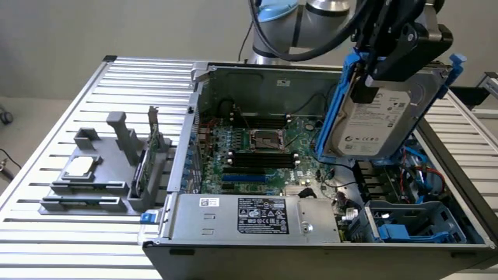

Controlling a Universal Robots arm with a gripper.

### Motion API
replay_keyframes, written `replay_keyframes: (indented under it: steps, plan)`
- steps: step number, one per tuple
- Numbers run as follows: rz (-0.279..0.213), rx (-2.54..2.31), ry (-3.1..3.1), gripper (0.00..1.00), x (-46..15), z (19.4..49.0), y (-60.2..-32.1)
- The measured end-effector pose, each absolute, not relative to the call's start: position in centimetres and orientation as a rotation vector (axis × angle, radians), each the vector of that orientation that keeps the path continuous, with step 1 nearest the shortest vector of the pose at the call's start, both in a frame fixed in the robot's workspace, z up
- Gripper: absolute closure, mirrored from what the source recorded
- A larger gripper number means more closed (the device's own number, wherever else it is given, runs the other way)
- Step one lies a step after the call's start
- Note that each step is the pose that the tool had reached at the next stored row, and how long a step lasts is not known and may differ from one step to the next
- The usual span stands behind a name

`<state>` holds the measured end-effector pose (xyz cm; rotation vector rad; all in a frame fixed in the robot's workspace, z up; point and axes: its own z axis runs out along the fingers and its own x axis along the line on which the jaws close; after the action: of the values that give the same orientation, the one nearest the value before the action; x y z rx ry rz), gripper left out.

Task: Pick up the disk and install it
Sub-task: 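Pick up the disk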

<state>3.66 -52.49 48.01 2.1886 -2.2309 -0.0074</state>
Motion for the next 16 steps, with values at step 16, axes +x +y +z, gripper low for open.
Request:
replay_keyframes:
  steps: [16]
  plan:
    - [-0.007, 2.188, -2.231, 0.67, 7.7, 48.0, -56.6]
